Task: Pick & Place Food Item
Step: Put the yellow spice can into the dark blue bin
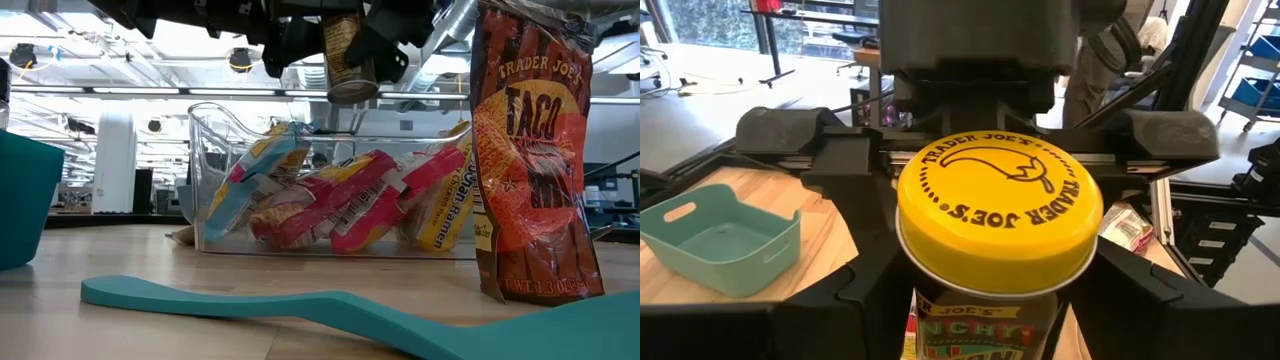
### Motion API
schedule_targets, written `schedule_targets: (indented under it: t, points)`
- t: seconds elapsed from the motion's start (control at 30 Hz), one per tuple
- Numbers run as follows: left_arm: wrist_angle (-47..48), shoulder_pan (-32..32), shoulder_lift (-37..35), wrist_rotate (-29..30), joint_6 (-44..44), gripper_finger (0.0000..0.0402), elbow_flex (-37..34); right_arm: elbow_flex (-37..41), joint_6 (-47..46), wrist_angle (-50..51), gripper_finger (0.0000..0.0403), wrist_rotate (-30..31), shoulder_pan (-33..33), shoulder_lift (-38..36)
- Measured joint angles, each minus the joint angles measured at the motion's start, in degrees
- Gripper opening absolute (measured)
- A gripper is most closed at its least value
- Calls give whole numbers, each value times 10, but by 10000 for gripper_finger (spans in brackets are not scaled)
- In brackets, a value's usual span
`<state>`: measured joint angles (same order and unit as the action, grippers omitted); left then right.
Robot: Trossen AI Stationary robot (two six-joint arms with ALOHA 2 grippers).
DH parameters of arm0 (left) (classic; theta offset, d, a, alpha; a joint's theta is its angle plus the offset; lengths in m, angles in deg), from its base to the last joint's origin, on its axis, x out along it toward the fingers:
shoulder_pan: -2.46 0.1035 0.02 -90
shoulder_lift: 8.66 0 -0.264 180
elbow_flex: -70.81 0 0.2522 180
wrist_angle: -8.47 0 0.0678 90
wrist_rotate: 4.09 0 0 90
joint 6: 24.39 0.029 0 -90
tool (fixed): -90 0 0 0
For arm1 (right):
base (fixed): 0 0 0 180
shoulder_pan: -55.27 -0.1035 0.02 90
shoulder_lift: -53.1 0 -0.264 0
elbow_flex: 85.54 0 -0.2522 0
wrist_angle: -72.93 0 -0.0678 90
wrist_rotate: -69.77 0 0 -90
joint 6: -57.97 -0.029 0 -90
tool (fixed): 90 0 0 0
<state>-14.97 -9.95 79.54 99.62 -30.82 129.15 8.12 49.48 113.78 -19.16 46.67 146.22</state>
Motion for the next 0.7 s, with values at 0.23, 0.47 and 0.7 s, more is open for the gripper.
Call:
schedule_targets:
  t: [0.23, 0.47, 0.7]
  points:
    - [0, 0, 0, 3, 0, 214, 0, 0, 6, 37, 275, 0, 3, -6]
    - [-1, 2, 0, -1, 0, 214, 0, 0, -1, 73, 276, 3, -4, -18]
    - [18, 6, -17, -1, 0, 214, 1, 0, -10, 105, 276, 5, -16, -43]
